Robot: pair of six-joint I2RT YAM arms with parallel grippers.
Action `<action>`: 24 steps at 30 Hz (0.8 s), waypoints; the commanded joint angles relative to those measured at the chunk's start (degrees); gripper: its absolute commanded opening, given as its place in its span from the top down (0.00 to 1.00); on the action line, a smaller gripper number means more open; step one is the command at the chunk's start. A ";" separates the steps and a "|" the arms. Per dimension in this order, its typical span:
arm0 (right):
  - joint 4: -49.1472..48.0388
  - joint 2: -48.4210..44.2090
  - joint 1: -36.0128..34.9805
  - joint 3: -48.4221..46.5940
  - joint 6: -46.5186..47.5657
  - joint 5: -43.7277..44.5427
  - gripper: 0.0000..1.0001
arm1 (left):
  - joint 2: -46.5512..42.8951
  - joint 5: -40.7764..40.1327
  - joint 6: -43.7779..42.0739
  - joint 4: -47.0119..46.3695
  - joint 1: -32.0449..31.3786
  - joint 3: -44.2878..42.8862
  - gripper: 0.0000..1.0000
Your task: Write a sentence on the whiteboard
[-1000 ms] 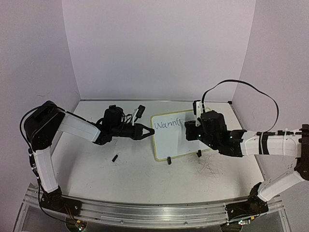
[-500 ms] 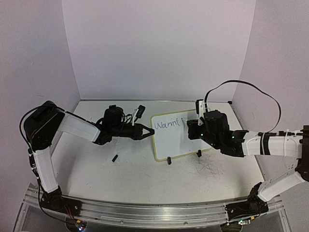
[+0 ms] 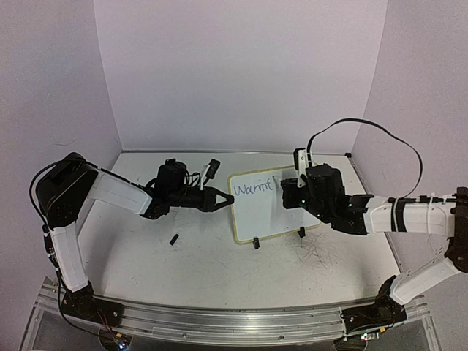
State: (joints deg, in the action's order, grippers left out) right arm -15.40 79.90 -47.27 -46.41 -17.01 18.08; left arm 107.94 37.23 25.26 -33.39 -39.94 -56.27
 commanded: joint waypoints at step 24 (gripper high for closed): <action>0.95 -1.66 0.19 3.37 -3.81 -1.44 1.00 | -1.50 0.82 -0.47 2.51 -1.01 -1.73 1.00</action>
State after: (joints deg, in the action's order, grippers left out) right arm -14.99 79.92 -47.29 -44.28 -19.73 16.86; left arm 107.94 37.05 25.23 -33.11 -39.94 -56.29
